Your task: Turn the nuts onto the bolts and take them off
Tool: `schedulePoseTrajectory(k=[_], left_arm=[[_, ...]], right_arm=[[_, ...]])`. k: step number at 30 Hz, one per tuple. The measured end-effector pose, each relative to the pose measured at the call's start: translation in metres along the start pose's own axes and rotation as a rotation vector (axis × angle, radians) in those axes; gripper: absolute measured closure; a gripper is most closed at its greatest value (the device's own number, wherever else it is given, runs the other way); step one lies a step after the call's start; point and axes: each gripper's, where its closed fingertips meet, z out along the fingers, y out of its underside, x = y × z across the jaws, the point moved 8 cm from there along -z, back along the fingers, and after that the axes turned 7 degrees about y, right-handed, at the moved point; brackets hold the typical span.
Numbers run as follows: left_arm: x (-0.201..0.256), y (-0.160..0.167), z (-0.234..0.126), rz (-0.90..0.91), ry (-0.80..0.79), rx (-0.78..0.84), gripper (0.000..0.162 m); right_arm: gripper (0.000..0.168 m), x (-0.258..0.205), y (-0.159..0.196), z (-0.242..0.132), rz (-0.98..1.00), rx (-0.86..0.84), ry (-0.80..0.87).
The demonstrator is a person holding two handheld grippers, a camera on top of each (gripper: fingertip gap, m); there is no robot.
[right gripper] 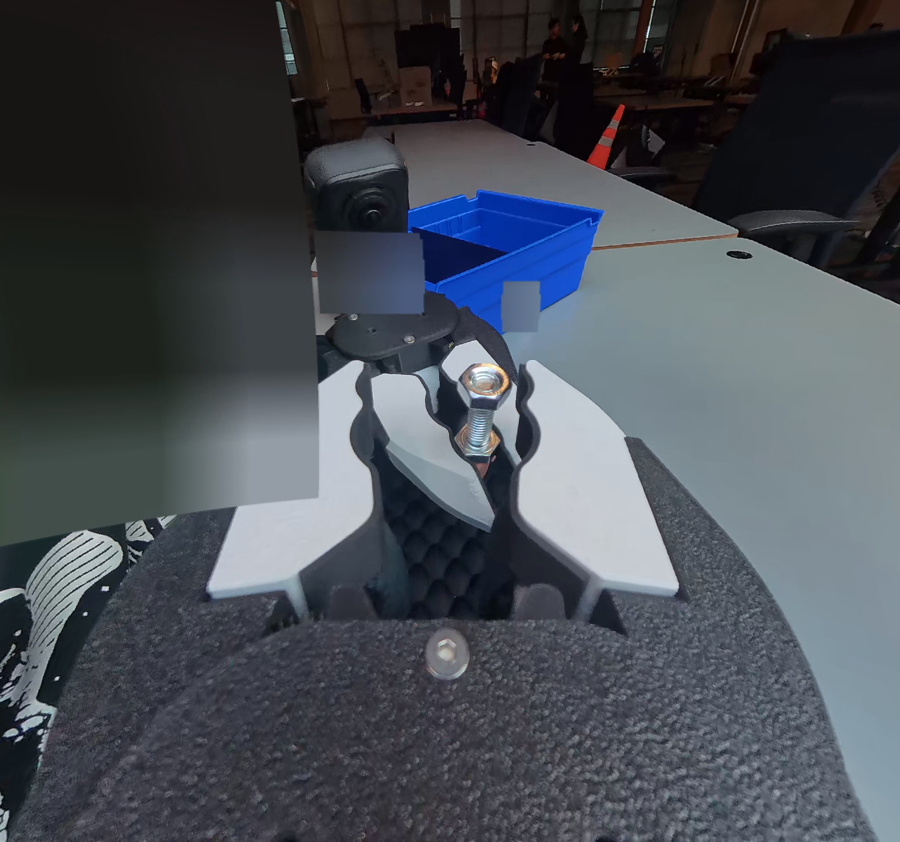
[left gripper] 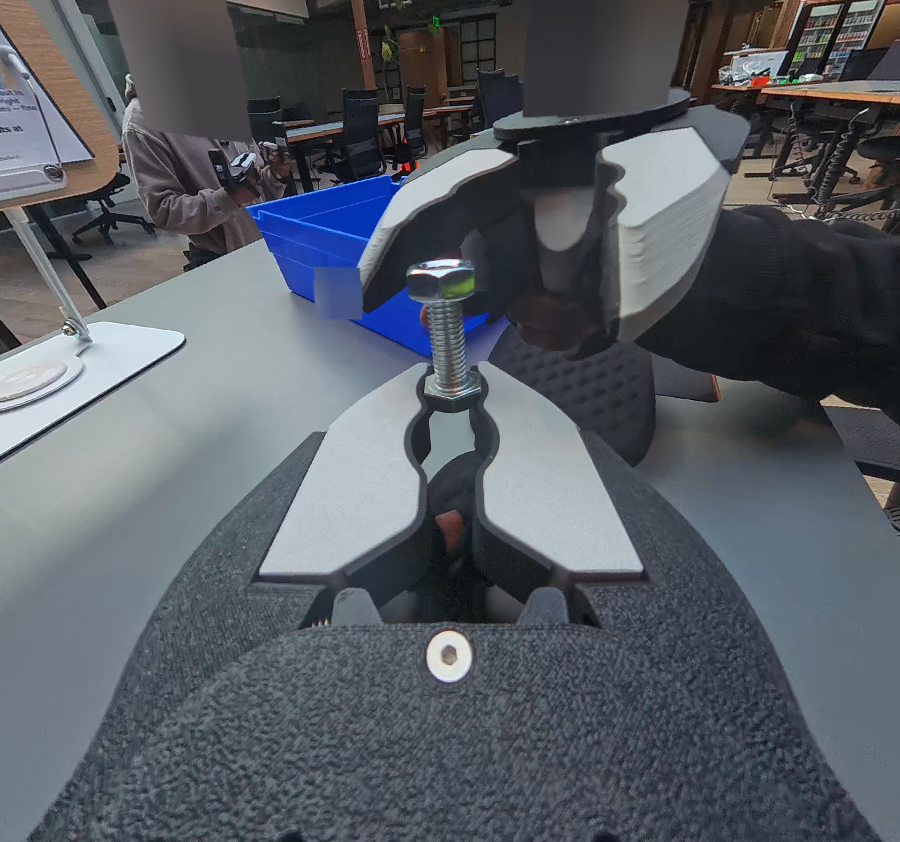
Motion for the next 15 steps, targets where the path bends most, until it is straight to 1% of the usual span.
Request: schedulePoseTrajectory(k=[9, 13, 15], left_arm=[[-0.004, 0.001, -0.002, -0.020, -0.020, 0.014, 0.148], [-0.004, 0.001, -0.002, -0.025, -0.018, 0.014, 0.149], [-0.003, 0.001, -0.002, -0.023, -0.013, 0.016, 0.149]], right_arm=[[0.120, -0.003, 0.003, -0.015, 0.026, 0.024, 0.045], [0.140, -0.011, 0.002, -0.025, 0.016, 0.061, 0.029], [0.143, -0.011, 0.001, -0.027, 0.000, 0.069, 0.050]])
